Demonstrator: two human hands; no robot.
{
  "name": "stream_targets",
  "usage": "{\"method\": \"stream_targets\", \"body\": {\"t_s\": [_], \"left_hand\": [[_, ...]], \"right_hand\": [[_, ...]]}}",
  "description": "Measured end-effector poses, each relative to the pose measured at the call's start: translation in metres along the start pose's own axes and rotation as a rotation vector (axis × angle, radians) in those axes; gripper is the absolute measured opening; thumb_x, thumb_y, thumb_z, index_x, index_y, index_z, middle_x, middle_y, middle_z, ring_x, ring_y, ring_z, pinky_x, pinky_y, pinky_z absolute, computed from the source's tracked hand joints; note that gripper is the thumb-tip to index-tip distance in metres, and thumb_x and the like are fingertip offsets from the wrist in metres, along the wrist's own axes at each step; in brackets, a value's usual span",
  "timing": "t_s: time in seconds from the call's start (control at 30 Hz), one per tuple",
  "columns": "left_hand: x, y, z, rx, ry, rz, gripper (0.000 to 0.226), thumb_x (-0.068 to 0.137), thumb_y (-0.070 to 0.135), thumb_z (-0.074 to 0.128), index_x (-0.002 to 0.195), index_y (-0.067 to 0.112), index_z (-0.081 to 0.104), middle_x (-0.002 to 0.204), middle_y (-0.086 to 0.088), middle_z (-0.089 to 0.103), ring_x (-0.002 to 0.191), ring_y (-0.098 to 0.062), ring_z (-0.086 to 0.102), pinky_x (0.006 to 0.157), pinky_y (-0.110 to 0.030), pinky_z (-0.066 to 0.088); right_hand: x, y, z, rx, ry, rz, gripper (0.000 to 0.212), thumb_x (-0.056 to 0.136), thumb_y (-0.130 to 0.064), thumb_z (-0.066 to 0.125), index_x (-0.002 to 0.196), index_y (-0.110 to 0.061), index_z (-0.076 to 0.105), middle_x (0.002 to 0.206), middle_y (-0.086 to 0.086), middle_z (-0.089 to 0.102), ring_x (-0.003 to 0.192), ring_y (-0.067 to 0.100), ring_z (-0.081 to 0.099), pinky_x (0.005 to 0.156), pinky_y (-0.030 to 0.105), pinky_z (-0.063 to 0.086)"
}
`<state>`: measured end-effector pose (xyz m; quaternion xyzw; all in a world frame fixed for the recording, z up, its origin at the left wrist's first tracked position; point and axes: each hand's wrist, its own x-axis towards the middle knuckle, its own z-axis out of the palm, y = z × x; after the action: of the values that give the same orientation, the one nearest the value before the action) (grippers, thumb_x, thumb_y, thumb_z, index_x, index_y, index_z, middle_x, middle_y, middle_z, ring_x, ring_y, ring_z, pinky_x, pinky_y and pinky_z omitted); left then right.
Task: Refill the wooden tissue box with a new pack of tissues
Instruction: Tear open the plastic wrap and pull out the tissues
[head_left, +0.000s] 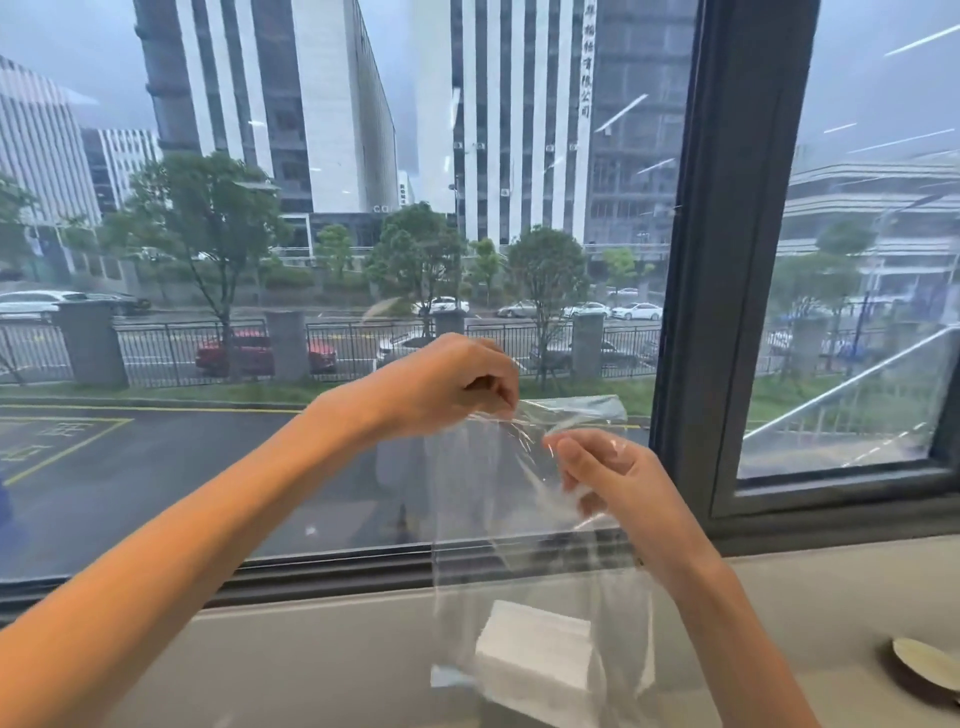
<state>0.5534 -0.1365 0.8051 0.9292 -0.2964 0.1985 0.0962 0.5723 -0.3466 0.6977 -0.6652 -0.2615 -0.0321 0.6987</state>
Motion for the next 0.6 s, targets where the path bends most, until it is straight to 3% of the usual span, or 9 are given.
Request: {"method": "stream_targets", "body": {"t_s": [0.13, 0.27, 0.33, 0.43, 0.5, 0.6], "left_hand": [[0.007, 0.005, -0.013, -0.068, 0.222, 0.034, 0.009, 0.092, 0.004, 0.059, 0.086, 0.010, 0.061, 0.085, 0.002, 0.058, 0.075, 0.002, 0.052, 0.066, -0.008, 0.037], [0.012, 0.009, -0.020, -0.129, 0.377, -0.068, 0.014, 0.093, 0.004, 0.057, 0.084, 0.014, 0.054, 0.082, 0.008, 0.054, 0.070, 0.006, 0.049, 0.064, -0.009, 0.038], [0.014, 0.009, -0.023, -0.132, 0.384, -0.136, 0.008, 0.095, 0.008, 0.056, 0.087, 0.009, 0.055, 0.081, 0.010, 0.052, 0.068, 0.009, 0.047, 0.062, -0.009, 0.037], [0.011, 0.014, -0.029, -0.110, 0.351, -0.162, 0.008, 0.099, 0.018, 0.051, 0.098, 0.011, 0.055, 0.092, 0.006, 0.053, 0.079, 0.000, 0.049, 0.069, -0.016, 0.038], [0.005, 0.026, -0.034, -0.095, 0.332, -0.066, 0.021, 0.099, 0.033, 0.047, 0.109, 0.017, 0.056, 0.105, 0.005, 0.053, 0.091, -0.005, 0.052, 0.080, -0.016, 0.042], [0.003, 0.041, -0.037, 0.131, 0.269, 0.079, 0.037, 0.090, 0.052, 0.051, 0.117, 0.028, 0.057, 0.112, 0.012, 0.052, 0.107, -0.005, 0.045, 0.096, -0.023, 0.035]], "right_hand": [[0.000, -0.009, 0.003, -0.010, 0.084, -0.060, 0.026, 0.082, -0.031, 0.071, 0.084, -0.005, 0.074, 0.054, -0.001, 0.052, 0.052, 0.011, 0.043, 0.049, 0.021, 0.039], [0.000, -0.018, 0.009, -0.021, 0.067, -0.097, 0.022, 0.079, -0.030, 0.074, 0.086, -0.009, 0.077, 0.060, 0.006, 0.060, 0.055, 0.012, 0.050, 0.050, 0.022, 0.044], [0.002, -0.023, 0.009, -0.014, 0.040, -0.086, 0.021, 0.078, -0.029, 0.074, 0.089, -0.012, 0.078, 0.064, 0.007, 0.063, 0.057, 0.013, 0.053, 0.052, 0.022, 0.046], [0.004, -0.031, 0.010, 0.017, 0.019, -0.083, 0.022, 0.078, -0.027, 0.074, 0.092, -0.011, 0.078, 0.065, 0.006, 0.064, 0.057, 0.014, 0.053, 0.050, 0.022, 0.046], [0.005, -0.036, 0.011, 0.034, 0.029, -0.092, 0.020, 0.080, -0.026, 0.074, 0.091, -0.010, 0.078, 0.063, 0.004, 0.063, 0.054, 0.013, 0.051, 0.048, 0.021, 0.043], [0.005, -0.043, 0.009, 0.041, 0.040, -0.077, 0.022, 0.082, -0.026, 0.073, 0.091, -0.006, 0.078, 0.059, 0.000, 0.061, 0.048, 0.008, 0.048, 0.046, 0.018, 0.041]]}}
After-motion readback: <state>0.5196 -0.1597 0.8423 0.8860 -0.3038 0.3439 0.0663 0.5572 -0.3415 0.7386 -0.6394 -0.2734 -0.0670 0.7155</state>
